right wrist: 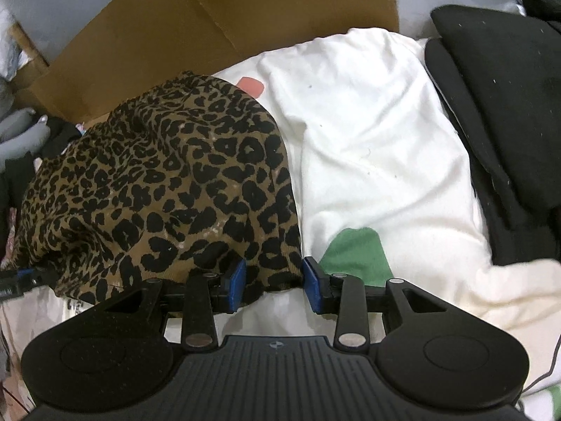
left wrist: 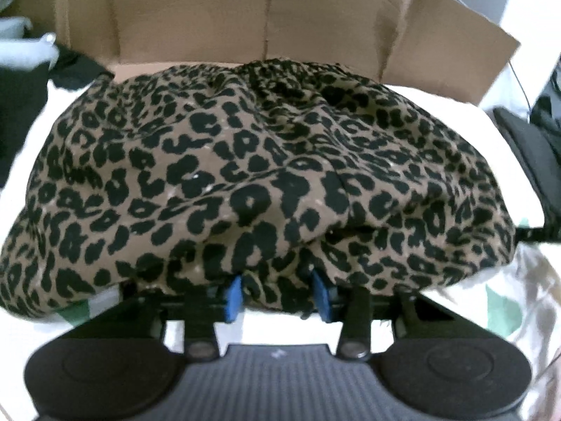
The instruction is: Fold clothes
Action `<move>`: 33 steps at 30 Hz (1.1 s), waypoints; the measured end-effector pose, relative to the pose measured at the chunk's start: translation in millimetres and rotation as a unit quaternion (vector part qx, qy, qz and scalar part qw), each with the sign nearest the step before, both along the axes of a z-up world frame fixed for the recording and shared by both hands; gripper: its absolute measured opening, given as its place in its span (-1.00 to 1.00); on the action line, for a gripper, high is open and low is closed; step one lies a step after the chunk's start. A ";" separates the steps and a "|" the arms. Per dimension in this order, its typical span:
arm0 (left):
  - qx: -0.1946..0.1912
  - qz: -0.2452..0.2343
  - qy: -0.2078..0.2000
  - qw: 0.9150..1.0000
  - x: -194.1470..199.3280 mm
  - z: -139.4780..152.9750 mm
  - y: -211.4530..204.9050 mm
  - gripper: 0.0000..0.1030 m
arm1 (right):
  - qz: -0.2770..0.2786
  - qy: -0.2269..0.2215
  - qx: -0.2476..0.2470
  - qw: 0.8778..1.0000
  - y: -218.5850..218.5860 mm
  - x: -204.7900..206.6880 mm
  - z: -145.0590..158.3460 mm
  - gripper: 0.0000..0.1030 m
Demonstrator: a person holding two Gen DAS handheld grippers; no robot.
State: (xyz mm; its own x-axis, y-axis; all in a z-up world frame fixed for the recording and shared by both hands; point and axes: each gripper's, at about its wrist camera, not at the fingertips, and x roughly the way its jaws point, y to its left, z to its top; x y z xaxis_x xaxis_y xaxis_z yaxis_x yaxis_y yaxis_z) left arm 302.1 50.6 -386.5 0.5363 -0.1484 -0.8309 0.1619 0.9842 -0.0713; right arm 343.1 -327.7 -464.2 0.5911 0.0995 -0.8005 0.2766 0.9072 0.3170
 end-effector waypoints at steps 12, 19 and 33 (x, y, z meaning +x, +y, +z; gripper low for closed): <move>0.052 -0.006 -0.015 0.999 -4.8 4.9 -5.6 -0.93 | -0.012 -0.008 0.004 1.000 -6.8 -9.2 9.0 -0.92; 0.007 -0.001 -0.006 1.000 -13.0 20.8 -10.4 -0.95 | -0.031 -0.032 -0.008 0.999 -20.8 -25.5 34.9 -0.94; -0.137 0.036 0.039 0.989 -23.7 56.7 -3.5 -0.96 | -0.039 -0.073 -0.055 0.995 -39.8 -32.5 78.7 -0.94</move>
